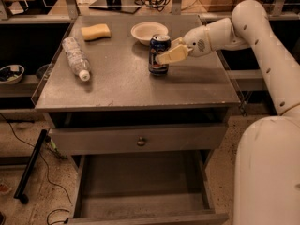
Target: Place pepsi can into middle drawer
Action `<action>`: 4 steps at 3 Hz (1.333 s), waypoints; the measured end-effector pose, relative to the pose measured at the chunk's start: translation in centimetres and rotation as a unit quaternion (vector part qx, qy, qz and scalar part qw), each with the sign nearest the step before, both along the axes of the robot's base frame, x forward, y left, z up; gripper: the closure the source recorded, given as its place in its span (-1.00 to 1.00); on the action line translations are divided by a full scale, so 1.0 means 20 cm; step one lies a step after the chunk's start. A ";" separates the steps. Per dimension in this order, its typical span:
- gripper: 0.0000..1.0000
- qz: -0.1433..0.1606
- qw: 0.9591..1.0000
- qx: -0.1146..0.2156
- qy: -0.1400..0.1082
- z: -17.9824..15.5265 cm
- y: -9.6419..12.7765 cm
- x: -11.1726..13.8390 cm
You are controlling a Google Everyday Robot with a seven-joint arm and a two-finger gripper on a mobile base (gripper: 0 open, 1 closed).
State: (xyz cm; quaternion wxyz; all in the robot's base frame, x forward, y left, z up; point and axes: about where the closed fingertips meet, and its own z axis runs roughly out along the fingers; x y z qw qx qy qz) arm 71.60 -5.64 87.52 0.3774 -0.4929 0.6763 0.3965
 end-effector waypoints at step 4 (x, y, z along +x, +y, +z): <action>1.00 -0.040 0.998 0.020 -0.048 0.46 -0.22 -0.30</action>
Offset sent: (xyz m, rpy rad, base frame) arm -0.0270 -0.0237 0.0814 0.0581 -0.0770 -0.0316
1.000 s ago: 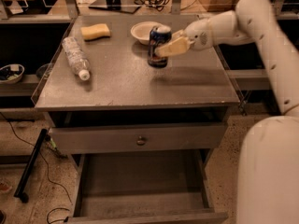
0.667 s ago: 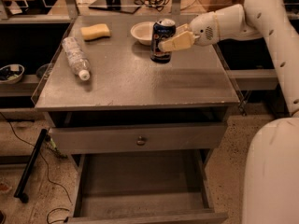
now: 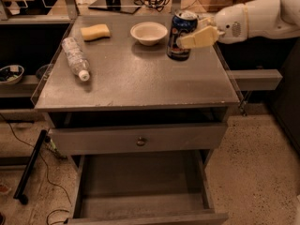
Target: Place pepsi can into middle drawer
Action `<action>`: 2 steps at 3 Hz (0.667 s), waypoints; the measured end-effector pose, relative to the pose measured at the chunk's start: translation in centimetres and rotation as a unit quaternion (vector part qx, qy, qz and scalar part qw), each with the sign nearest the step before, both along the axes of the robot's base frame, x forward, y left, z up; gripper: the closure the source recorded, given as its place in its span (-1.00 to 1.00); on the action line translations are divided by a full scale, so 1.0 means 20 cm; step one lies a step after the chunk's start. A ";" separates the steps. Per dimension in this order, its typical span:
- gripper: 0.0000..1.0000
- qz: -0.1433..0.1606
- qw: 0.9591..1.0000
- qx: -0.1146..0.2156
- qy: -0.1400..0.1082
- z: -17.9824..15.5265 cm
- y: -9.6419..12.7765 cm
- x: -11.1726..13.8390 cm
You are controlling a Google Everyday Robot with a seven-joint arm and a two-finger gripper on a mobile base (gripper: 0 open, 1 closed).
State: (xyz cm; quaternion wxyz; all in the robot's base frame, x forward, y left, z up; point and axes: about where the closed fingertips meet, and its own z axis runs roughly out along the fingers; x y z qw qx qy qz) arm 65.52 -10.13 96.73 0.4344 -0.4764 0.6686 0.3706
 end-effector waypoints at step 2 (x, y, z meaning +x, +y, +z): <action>1.00 -0.029 0.999 -0.013 -0.025 0.04 -0.17 -0.37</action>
Offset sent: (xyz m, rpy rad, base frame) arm -0.1251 -0.0658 0.0025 -0.0479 -0.0815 -0.1037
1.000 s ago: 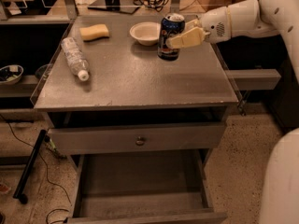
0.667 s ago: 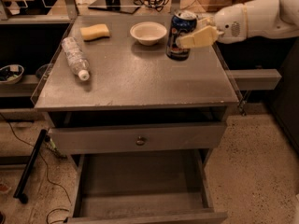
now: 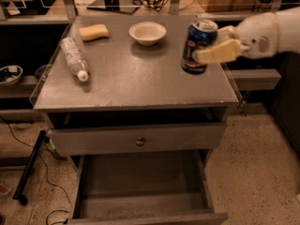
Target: Place pepsi can into middle drawer
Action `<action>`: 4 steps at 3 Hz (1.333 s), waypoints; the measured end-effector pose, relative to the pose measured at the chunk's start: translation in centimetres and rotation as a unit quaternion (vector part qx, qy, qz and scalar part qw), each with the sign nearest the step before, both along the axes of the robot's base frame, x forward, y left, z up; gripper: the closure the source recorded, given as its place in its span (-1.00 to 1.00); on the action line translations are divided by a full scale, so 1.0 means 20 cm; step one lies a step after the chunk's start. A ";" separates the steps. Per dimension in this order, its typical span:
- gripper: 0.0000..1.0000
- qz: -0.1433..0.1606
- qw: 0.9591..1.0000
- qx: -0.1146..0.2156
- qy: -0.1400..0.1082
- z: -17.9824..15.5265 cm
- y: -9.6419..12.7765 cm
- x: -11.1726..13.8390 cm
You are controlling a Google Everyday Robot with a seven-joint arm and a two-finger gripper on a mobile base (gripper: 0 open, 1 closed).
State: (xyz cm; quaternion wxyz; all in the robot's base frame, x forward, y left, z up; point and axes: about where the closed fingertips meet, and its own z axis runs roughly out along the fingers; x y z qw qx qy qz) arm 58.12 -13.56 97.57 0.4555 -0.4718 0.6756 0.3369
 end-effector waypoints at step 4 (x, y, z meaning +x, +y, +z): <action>1.00 -0.033 0.998 -0.040 -0.023 -0.23 -0.12 -0.45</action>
Offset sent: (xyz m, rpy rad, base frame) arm -0.0835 -0.0420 -0.0502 -0.0821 0.0170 -0.0530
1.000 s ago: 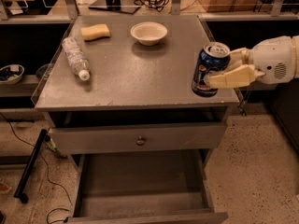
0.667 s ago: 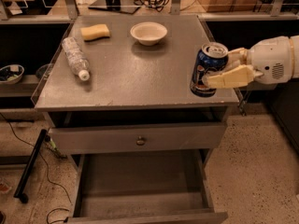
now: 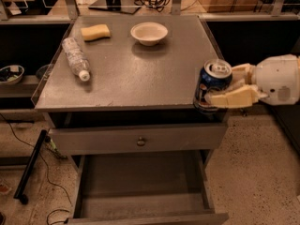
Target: Place pepsi can into middle drawer
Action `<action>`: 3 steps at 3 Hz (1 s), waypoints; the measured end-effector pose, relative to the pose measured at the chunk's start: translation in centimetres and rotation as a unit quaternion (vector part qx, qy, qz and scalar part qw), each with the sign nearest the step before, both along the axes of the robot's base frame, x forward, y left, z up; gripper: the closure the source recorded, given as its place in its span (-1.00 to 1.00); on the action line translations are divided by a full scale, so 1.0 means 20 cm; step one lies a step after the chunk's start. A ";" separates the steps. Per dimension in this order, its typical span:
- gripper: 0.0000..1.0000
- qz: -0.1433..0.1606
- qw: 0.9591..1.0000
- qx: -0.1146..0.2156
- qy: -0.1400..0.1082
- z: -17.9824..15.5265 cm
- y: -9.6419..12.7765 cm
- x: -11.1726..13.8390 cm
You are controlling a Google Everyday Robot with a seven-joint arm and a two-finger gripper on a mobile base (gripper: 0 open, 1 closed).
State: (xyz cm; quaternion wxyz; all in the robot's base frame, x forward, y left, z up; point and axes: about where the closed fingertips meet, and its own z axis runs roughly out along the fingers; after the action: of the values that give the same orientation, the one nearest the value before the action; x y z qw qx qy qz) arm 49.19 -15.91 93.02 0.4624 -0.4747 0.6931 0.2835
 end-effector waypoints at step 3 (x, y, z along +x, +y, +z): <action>1.00 -0.026 0.999 -0.020 0.031 -0.32 -0.07 -0.27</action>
Offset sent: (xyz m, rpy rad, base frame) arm -0.0624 -0.0235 -0.0528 -0.0307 0.0310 -0.0718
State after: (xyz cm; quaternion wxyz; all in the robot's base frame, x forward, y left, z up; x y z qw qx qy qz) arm 43.70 -17.36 86.54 0.4384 -0.4565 0.7249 0.2716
